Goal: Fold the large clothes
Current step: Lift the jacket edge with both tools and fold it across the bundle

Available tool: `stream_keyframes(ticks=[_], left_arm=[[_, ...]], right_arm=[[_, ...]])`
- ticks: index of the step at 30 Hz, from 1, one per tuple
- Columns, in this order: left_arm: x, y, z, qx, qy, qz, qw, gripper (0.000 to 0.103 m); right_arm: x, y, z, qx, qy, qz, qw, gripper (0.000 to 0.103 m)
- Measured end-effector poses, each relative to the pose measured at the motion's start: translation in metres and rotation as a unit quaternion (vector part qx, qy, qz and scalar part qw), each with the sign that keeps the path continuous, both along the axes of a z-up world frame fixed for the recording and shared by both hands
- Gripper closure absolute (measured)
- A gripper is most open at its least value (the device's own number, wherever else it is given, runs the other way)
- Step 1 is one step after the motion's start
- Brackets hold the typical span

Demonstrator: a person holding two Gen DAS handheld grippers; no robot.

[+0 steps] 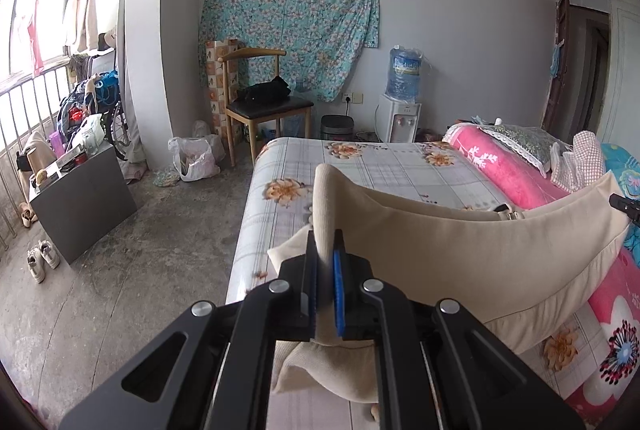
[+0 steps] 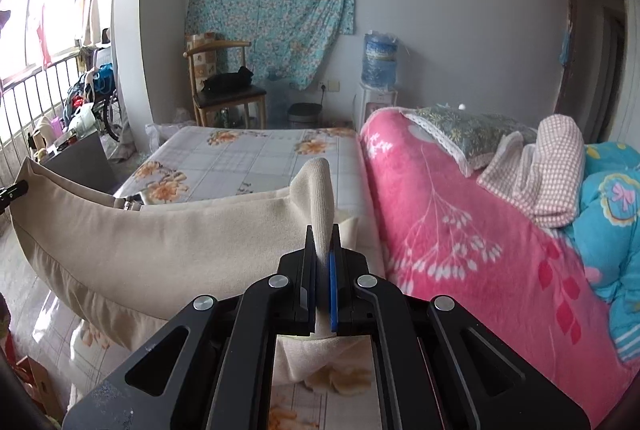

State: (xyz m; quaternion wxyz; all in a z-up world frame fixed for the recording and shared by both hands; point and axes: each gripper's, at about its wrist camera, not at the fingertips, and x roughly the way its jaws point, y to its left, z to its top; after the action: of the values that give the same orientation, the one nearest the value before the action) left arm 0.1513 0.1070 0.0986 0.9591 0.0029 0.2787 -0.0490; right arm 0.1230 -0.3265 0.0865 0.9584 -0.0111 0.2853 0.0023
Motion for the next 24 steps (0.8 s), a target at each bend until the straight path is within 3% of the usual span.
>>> stream_keyframes(ticks=[4,7,12,14,15,17,21,22,24], left_arm=[[0.073,-0.006,0.001,0.004,0.016,-0.008,0.9998,0.097],[0.133,-0.012,-0.020,0.011,0.055,-0.012,0.9983,0.097],[0.210,-0.014,-0.093,0.011,0.165,-0.009,0.9862,0.095],[0.227,-0.011,-0.126,0.016,0.210,-0.004,0.9776,0.093],[0.233,-0.007,-0.135,0.012,0.227,0.001,0.9738,0.086],[0.234,0.006,-0.135,-0.005,0.226,0.019,0.9738,0.080],[0.214,0.027,-0.099,-0.056,0.164,0.027,0.9846,0.076],[0.212,0.029,-0.095,-0.093,0.168,0.008,0.9814,0.075],[0.220,0.023,-0.098,-0.159,0.198,-0.029,0.9667,0.071]], right_arm=[[0.062,-0.008,0.000,0.012,0.001,0.003,1.000,0.100],[0.116,-0.013,-0.017,0.017,0.025,0.005,1.000,0.100],[0.188,-0.018,-0.079,0.039,0.111,0.013,0.993,0.099],[0.211,-0.025,-0.109,0.047,0.155,-0.002,0.987,0.092],[0.219,-0.030,-0.122,0.053,0.178,-0.009,0.983,0.090],[0.221,-0.048,-0.128,0.094,0.187,-0.030,0.977,0.074],[0.205,-0.057,-0.101,0.120,0.136,-0.032,0.983,0.069],[0.204,-0.051,-0.096,0.124,0.132,-0.009,0.983,0.069],[0.205,-0.029,-0.095,0.133,0.145,0.056,0.979,0.067]])
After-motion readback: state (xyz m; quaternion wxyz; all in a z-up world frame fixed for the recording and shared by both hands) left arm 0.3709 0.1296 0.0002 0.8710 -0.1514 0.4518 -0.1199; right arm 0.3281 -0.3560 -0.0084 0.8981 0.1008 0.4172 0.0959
